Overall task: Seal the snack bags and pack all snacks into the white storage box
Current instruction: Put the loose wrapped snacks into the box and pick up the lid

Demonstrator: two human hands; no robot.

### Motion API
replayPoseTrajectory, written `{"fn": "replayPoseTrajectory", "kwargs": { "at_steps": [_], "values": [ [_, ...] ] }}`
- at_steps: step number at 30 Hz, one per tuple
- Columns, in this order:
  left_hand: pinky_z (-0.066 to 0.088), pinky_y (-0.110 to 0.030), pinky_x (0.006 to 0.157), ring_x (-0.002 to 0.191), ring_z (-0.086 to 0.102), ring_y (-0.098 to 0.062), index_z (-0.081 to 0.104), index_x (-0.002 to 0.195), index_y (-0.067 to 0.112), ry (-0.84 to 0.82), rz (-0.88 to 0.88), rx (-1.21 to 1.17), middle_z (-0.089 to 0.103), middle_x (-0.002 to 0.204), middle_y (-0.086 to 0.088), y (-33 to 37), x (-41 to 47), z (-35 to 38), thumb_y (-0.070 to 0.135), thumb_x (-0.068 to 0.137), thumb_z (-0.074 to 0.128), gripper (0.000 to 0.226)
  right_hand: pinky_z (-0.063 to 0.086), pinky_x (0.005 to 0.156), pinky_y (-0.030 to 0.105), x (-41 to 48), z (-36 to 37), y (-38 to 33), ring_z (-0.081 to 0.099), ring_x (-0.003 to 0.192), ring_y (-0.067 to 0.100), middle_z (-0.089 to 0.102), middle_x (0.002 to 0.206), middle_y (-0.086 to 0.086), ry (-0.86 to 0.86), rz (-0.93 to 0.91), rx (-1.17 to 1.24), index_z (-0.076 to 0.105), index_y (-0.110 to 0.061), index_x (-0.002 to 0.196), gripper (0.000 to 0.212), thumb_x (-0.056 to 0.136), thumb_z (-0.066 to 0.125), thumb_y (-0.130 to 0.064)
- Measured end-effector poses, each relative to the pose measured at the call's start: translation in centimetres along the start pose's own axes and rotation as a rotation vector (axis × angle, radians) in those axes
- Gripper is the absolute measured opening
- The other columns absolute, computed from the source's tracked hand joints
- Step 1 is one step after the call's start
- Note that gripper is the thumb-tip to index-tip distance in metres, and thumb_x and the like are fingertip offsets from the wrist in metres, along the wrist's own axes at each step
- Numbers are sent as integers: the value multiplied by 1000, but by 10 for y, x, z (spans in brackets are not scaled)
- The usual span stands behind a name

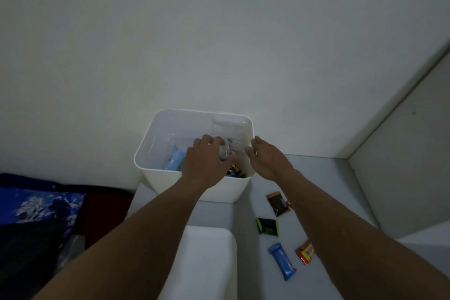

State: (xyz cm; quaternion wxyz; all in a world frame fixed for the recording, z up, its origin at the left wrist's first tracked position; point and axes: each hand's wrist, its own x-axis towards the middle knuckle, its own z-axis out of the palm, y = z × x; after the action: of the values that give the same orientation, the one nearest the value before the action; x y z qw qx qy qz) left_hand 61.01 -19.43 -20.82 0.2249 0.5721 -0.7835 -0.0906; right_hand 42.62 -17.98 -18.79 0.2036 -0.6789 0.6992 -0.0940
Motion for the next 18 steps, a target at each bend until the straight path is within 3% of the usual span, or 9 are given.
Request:
{"fn": "replayPoseTrajectory", "kwargs": {
  "at_steps": [2, 4, 7, 10, 12, 14, 16, 18],
  "values": [
    [46, -38, 74, 91, 56, -25, 63, 101, 18, 169, 114, 67, 61, 98, -5, 15, -15, 2, 47, 90, 56, 32, 24, 115, 34, -11, -3, 10, 31, 144, 27, 31, 157, 16, -19, 12, 21, 38, -1, 146, 55, 106, 29, -38],
    [44, -36, 70, 83, 54, -23, 61, 91, 17, 235, 240, 65, 60, 89, -4, 34, -35, 9, 39, 92, 54, 24, 16, 119, 34, -20, -3, 28, 22, 149, 23, 21, 162, 11, -22, 33, 39, 29, -6, 152, 62, 104, 29, -46],
    [45, -35, 72, 83, 52, -21, 59, 90, 16, 178, 345, -1, 59, 88, -3, 61, -69, 35, 36, 93, 53, 21, 13, 121, 33, -36, 3, 64, 20, 149, 21, 21, 162, 8, -1, 96, 121, 29, -11, 154, 66, 102, 33, -51],
    [48, -37, 67, 82, 54, -23, 58, 95, 16, 75, 325, -34, 59, 88, -4, 81, -96, 75, 38, 92, 52, 23, 13, 120, 34, -58, 15, 105, 20, 149, 21, 22, 162, 7, -3, 136, 132, 30, -15, 154, 65, 101, 34, -53],
    [49, -36, 69, 89, 56, -23, 57, 109, 17, -51, 315, -25, 60, 98, -4, 87, -111, 105, 47, 88, 55, 37, 12, 120, 34, -72, 29, 135, 19, 149, 21, 21, 162, 7, -35, 159, 121, 29, -17, 154, 65, 100, 36, -54],
    [48, -39, 88, 114, 53, -26, 47, 134, 18, -238, 298, 0, 56, 125, -8, 87, -123, 135, 65, 80, 56, 72, 11, 120, 36, -88, 47, 164, 15, 150, 21, 17, 163, 8, -67, 194, 108, 26, -18, 155, 67, 100, 37, -54],
    [31, -47, 113, 142, 29, -33, 22, 152, 19, -389, 261, 66, 32, 154, -16, 87, -131, 163, 80, 73, 51, 104, 9, 121, 45, -104, 68, 191, 8, 151, 23, 11, 164, 10, -68, 235, 67, 20, -21, 156, 68, 100, 35, -56],
    [13, -53, 119, 149, 5, -37, -1, 156, 21, -426, 250, 167, 5, 162, -19, 87, -135, 187, 88, 68, 42, 118, 4, 120, 53, -120, 91, 212, -1, 152, 26, 2, 165, 10, -59, 266, 10, 10, -24, 157, 69, 99, 30, -58]
  ]
}}
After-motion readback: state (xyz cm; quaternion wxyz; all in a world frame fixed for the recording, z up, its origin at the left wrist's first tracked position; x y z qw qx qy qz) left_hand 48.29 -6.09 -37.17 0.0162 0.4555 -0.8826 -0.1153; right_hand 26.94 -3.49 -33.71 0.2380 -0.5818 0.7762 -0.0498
